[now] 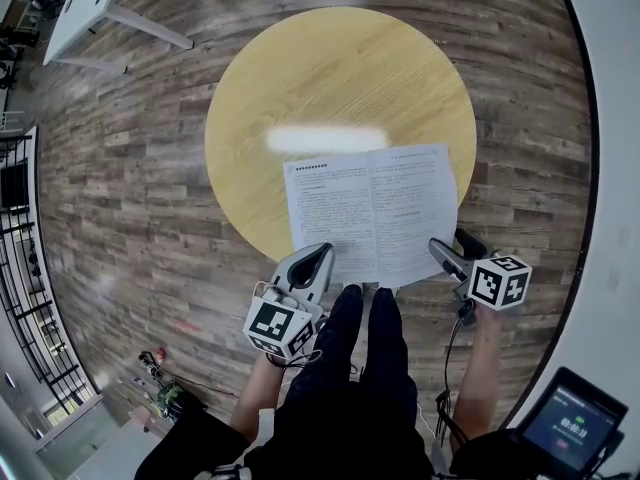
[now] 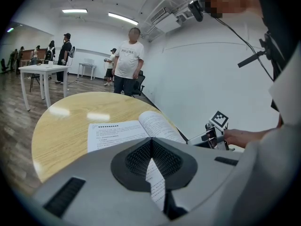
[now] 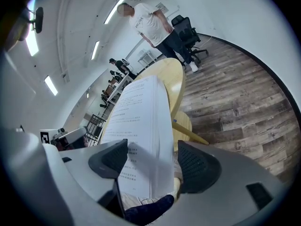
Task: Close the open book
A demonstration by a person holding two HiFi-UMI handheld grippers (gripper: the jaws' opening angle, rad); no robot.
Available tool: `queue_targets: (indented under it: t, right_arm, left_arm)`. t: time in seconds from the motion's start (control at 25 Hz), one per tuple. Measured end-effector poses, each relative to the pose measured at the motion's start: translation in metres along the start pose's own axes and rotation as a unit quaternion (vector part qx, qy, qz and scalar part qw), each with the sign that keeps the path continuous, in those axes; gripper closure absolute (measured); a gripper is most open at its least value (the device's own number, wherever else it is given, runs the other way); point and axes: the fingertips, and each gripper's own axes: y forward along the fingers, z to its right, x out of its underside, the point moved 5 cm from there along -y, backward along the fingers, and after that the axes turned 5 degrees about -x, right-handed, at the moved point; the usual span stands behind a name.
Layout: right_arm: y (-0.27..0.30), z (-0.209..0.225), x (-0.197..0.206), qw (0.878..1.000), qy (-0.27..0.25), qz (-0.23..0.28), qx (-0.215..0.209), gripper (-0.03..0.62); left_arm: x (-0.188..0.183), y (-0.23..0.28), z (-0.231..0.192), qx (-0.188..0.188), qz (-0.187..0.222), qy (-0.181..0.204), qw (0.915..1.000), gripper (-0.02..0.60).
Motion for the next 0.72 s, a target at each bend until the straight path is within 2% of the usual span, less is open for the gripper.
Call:
queue_targets:
  t: [0.2, 0.24, 0.72]
  right_arm:
    - [0.0, -0.002, 0.0, 1.0, 0.001, -0.001, -0.003, 0.26]
    - [0.0, -0.002, 0.0, 1.0, 0.001, -0.001, -0.002, 0.292]
    - [-0.012, 0.001, -0.001, 1.0, -0.017, 0.005, 0.013, 0.488]
  left_arm:
    - [-0.001, 0.001, -0.001, -0.001, 0.001, -0.001, 1.0, 0.583]
    - [-0.001, 0.001, -0.002, -0.001, 0.001, -0.002, 1.0, 0.583]
    - [0.001, 0.005, -0.001, -0.002, 0.005, -0.002, 1.0, 0.583]
